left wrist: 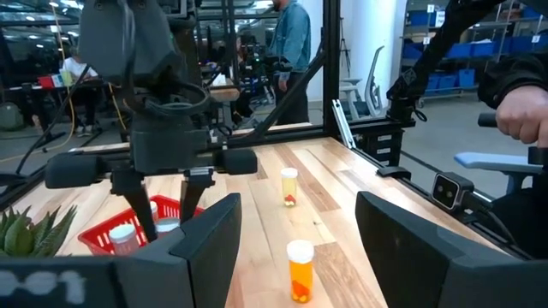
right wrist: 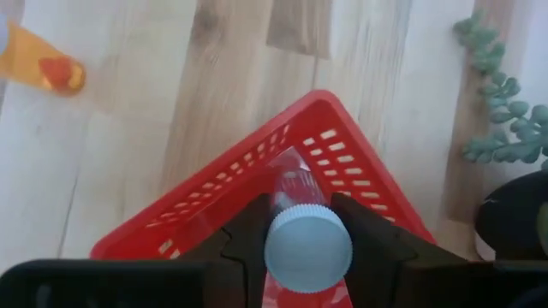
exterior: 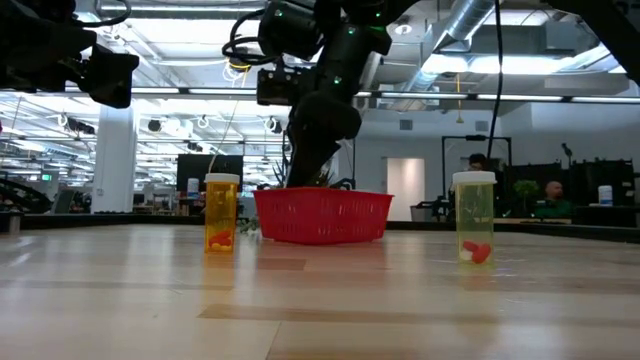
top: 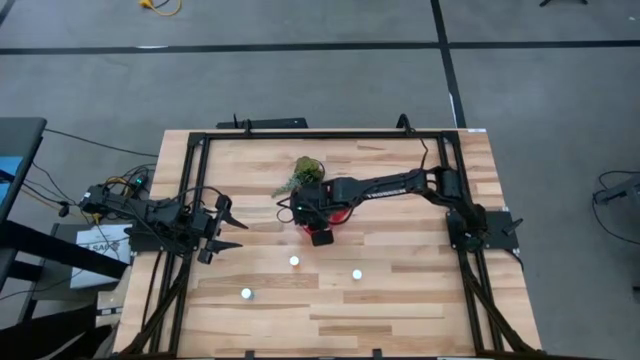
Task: Pick and place pill bottles into a basket
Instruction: Put the right blue pill bottle into the red bin, then put the yellow pill bottle into the red bin
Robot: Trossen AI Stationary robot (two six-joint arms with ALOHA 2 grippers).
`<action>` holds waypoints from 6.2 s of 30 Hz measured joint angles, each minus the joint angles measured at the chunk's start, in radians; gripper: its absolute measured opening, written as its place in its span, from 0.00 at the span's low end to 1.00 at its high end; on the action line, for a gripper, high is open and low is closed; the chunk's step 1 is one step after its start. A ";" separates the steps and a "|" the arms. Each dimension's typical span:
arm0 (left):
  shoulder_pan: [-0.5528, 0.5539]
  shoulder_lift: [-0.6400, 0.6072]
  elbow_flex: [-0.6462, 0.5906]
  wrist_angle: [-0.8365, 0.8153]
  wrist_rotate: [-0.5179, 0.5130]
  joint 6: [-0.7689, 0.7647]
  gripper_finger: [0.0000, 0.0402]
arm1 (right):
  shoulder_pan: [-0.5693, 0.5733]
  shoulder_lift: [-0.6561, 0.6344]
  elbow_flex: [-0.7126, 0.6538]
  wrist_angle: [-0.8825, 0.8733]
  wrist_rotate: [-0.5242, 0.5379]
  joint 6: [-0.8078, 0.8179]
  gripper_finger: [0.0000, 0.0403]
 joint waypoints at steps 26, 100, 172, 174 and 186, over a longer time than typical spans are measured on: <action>0.000 0.000 0.000 0.000 0.000 0.002 0.55 | 0.095 -0.005 0.273 -0.372 0.020 0.035 0.52; 0.000 0.000 0.000 0.000 0.000 -0.011 0.55 | 0.425 0.000 -0.027 -0.457 0.006 0.787 0.61; 0.000 0.011 0.000 0.001 0.000 -0.004 0.55 | 0.077 -0.095 0.042 -0.238 0.064 0.402 0.28; 0.000 0.011 0.000 0.001 0.000 0.001 0.55 | 0.077 -0.095 0.018 -0.197 0.052 0.403 0.27; 0.000 0.011 0.000 0.001 0.000 -0.008 0.55 | 0.071 -0.095 -0.021 -0.135 0.038 0.410 0.27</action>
